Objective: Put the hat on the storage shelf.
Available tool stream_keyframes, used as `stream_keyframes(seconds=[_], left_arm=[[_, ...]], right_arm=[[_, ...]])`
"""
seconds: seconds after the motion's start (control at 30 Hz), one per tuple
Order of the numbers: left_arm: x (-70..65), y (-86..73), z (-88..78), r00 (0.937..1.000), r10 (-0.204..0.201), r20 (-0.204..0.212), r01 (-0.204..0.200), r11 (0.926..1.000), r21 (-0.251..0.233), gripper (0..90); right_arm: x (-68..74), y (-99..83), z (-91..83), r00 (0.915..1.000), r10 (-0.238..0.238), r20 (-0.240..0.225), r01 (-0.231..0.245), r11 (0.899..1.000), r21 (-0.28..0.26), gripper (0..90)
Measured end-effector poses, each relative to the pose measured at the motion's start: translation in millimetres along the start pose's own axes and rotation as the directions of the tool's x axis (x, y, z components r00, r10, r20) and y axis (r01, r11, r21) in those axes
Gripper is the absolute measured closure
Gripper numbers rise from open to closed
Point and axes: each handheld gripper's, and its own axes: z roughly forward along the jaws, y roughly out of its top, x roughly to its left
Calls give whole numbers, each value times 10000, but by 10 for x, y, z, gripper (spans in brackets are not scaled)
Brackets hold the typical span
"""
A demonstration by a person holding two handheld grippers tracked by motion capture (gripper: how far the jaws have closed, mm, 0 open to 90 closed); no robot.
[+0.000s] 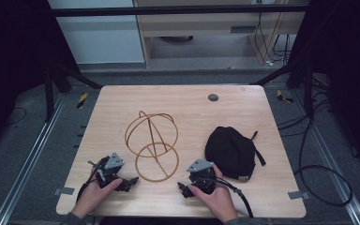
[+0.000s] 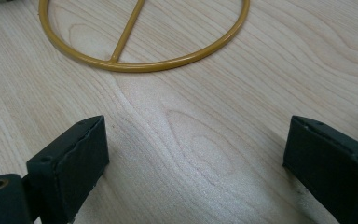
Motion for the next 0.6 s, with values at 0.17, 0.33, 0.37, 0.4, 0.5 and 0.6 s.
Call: stream_keyframes(seconds=[0.17,0.33,0.37,0.4,0.5,0.6], left_arm=[[-3,-2,-3,10000,1,-11,-1,10000,24,0],[-6,-3,-5,10000,7,-9,-7,10000,28,0],[-6,-3,-5,10000,7,-9,-7,10000,28,0],[-11,-5,-6,10000,-3,4,3,10000,15,0],[-14,-7,-9,10000,10,9,-10,10000,16,0],[-16,-8,-10,10000,36,18,-36,10000,25,0]], right_arm=[[0,1,0,10000,-9,4,9,10000,6,65],[-17,49,-21,9998,61,166,-69,9987,500,83],[-17,49,-21,9998,61,166,-69,9987,500,83],[-22,66,-65,9994,11,332,-29,9984,557,86],[0,96,-195,9984,-117,548,91,9989,465,79],[8,121,-358,9947,-330,978,284,9984,481,79]])
